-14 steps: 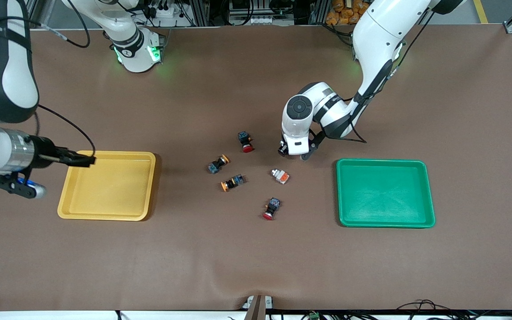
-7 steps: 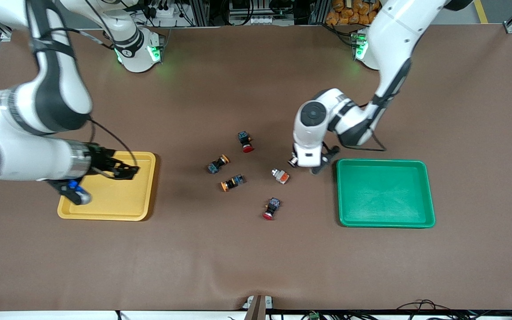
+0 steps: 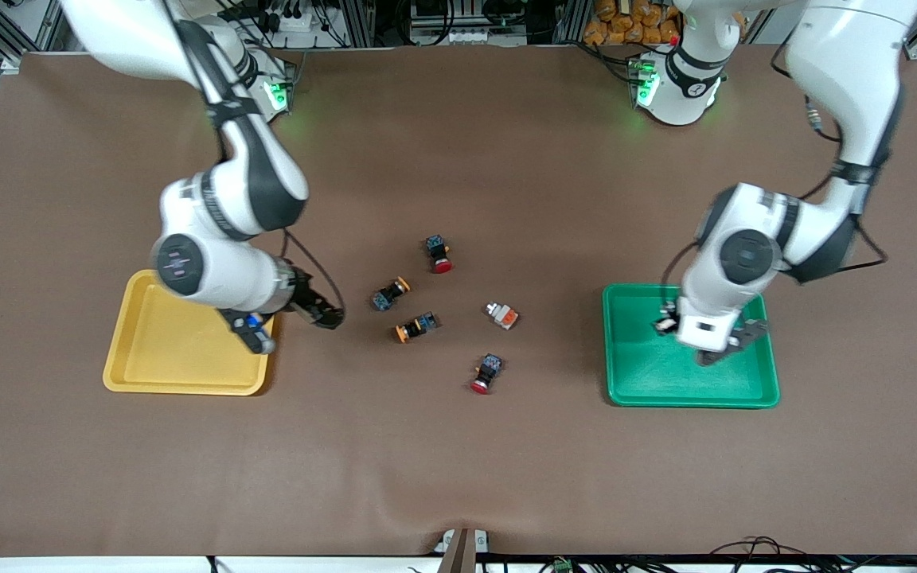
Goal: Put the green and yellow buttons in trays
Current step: 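Lower the left gripper's button into the green tray while the right gripper grasps, then carry the right gripper's button to the yellow tray while the left gripper grasps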
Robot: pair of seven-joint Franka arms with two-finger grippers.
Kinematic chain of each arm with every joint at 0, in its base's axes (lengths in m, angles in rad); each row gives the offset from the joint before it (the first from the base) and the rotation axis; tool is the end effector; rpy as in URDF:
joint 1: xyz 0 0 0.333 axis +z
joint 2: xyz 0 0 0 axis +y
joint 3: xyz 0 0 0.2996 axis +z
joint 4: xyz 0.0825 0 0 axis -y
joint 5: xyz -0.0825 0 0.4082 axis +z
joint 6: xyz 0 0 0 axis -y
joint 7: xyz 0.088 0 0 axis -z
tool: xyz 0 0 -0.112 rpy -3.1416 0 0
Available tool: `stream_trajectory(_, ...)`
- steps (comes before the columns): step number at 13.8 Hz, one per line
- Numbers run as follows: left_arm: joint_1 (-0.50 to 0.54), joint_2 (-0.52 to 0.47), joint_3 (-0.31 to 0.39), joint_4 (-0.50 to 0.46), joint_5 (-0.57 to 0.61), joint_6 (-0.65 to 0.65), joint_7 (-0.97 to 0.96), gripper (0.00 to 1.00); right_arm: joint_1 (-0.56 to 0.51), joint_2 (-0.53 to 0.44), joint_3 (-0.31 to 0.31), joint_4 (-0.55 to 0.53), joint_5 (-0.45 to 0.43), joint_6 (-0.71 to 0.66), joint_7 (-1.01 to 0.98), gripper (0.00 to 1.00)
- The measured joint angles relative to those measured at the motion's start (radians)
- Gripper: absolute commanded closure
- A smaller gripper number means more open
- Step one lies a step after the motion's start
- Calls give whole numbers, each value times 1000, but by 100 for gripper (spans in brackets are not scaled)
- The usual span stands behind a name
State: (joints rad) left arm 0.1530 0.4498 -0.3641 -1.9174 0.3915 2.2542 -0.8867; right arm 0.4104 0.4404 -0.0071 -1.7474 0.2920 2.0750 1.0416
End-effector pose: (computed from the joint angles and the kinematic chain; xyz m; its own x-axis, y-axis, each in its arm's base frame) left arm 0.6177 -0.1152 0.2290 0.9039 0.4253 0.0466 0.4274 -0.8925 -0.1444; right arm 0.5999 0.2737 0.2806 0.6764 -0.6871 -0.2652 -0.7137 -0.7004 -0.0059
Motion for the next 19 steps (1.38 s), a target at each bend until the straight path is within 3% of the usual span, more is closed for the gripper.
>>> stream_trajectory(1, 41, 16, 0, -3, 32, 22, 32, 100, 26, 16, 0, -20, 0, 36, 4, 0)
stream_trajectory(2, 76, 35, 0, -3, 55, 51, 62, 78, 52, 37, 0, -30, 0, 69, 16, 0)
stream_trajectory(3, 102, 54, 0, -2, 62, 78, 92, 12, 74, 63, 0, -33, 0, 106, 37, 0)
stream_trajectory(4, 116, 72, 0, 4, 63, 94, 116, 0, 95, 90, -1, -34, 0, 141, 53, 0)
stream_trajectory(7, 117, 92, -8, 24, 64, 105, 124, 0, 131, 153, -1, -49, 0, 250, 65, 21)
stream_trajectory(8, 114, 92, -14, 31, 64, 105, 121, 0, 137, 167, -1, -58, 0, 277, 66, 34)
stream_trajectory(11, 110, 85, -71, 48, 58, 93, 62, 0, 142, 188, -1, -68, 0, 301, 66, 94)
stream_trajectory(12, 107, 81, -104, 50, 56, 76, 13, 0, 142, 188, -1, -69, 0, 302, 66, 100)
stream_trajectory(15, 37, 79, -168, 52, 54, 58, -205, 0, 142, 188, -3, -69, -1, 303, 66, 100)
stream_trajectory(19, -200, 149, -170, 145, 52, 59, -568, 0, 139, 156, -43, -53, -55, 215, 14, 100)
